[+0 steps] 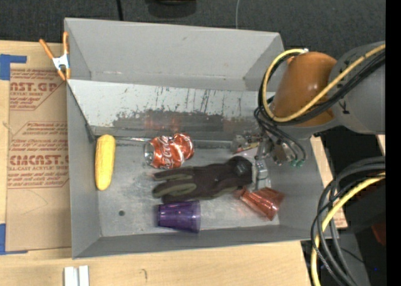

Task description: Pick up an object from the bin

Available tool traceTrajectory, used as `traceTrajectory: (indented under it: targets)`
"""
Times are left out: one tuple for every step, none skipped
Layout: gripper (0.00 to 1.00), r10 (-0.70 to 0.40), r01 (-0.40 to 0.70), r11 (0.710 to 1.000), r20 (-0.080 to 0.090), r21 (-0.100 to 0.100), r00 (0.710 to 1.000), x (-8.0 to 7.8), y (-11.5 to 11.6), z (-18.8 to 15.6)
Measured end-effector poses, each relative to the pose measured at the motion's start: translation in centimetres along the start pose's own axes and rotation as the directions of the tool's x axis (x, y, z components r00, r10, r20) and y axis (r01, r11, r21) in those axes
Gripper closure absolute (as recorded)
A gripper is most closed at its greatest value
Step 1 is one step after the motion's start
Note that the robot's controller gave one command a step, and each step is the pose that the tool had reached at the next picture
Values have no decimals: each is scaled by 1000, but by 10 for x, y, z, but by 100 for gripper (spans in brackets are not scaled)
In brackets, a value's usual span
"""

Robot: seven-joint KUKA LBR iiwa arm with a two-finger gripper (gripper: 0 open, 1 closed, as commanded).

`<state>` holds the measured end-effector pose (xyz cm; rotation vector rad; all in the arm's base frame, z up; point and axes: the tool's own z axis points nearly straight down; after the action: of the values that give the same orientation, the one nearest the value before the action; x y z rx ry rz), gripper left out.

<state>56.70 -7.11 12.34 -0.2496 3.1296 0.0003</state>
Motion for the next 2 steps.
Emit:
traceTrajectory:
  targets:
    - [100,-197,197,980,0,-1,980,13,7,44]
    - [100,-197,197,980,0,-1,980,13,7,44]
